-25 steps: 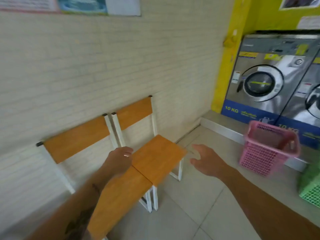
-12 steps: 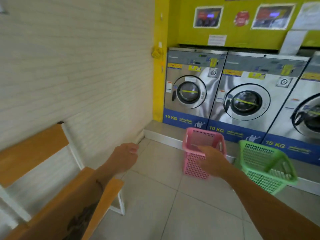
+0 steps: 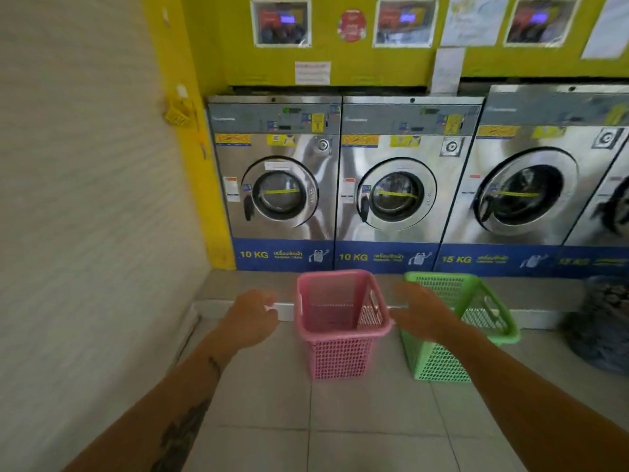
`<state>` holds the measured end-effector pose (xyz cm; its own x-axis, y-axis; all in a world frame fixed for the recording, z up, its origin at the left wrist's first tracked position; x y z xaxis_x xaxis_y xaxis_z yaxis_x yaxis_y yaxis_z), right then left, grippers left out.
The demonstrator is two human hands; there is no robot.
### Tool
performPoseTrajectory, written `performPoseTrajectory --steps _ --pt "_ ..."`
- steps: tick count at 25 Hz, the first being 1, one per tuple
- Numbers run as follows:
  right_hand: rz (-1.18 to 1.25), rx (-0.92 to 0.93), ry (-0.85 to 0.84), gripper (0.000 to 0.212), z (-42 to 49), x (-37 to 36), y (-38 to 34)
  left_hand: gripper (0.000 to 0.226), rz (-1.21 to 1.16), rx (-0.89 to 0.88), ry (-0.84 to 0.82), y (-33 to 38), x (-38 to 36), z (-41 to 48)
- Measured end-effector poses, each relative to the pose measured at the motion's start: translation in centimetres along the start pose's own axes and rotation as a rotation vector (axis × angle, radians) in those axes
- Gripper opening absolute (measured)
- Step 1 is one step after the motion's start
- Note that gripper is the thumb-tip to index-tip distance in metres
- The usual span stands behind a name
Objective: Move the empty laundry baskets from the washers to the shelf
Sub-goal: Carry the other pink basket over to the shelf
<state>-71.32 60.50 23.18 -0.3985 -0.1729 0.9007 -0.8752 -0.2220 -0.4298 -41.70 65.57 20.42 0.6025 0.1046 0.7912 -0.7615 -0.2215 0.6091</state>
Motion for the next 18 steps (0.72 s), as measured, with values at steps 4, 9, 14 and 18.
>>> performPoseTrajectory --steps 4,9,14,18 --pt "0.05 -0.034 0.014 0.033 9.3 1.1 4.3 0.032 0.119 -0.058 -0.065 2.4 -3.2 10.1" --pt "0.085 -0.05 -0.07 0.054 22.3 1.7 9.3 0.029 0.008 0.045 -0.059 4.3 -7.2 20.9" --pt "-0.002 -0.106 -0.178 0.061 33.2 -0.7 12.9 0.031 -0.037 0.093 -0.125 5.1 -11.4 29.0" --pt "-0.045 -0.145 -0.256 0.072 40.7 -4.0 15.6 0.041 0.034 0.093 -0.177 2.3 -15.4 37.5"
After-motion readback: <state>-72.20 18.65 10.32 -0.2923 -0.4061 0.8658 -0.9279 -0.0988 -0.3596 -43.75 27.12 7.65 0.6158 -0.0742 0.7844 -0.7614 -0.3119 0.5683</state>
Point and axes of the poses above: each hand's wrist, its own z-axis towards the middle knuckle, its own x-axis out of the back of the hand, y = z × x, the point moved 1 cm from there along z, towards the middle knuckle, and after that the axes turned 3 degrees about -z, right-handed, at the moved point
